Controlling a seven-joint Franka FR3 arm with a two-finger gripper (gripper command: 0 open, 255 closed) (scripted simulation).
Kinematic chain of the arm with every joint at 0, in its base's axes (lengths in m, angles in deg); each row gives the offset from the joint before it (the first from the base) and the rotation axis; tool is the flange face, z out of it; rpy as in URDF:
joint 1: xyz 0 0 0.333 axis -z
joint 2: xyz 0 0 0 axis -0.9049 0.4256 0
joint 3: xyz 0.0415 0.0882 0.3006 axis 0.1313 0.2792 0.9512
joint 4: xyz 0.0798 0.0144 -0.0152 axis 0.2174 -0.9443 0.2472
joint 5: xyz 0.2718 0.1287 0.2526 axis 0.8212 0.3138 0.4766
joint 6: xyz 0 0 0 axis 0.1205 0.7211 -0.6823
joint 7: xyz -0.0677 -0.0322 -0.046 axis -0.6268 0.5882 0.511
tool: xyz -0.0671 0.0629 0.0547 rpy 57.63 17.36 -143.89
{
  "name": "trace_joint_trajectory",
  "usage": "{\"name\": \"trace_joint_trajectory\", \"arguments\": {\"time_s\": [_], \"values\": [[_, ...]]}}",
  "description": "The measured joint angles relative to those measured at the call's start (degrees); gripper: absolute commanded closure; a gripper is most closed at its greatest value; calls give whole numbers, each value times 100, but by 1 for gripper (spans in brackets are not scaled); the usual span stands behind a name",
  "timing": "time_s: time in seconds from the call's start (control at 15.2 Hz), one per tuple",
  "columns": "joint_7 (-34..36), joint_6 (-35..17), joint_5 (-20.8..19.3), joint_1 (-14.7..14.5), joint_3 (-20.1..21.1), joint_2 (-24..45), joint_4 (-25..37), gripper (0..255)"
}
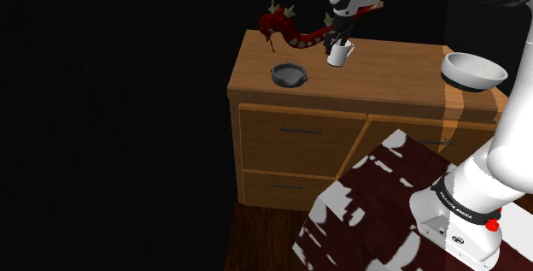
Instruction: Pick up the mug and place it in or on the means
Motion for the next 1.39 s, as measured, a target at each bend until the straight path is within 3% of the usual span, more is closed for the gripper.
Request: {"name": "trace_joint_trajectory", "arguments": {"time_s": [0.13,0.2,0.86,1.39], "values": [[0,-3,0,0,0,0,-2,0],[0,-3,0,0,0,0,-2,255],[0,-3,1,-1,2,0,-1,255],[17,439,-57,-15,-31,-198,248,255]]}}
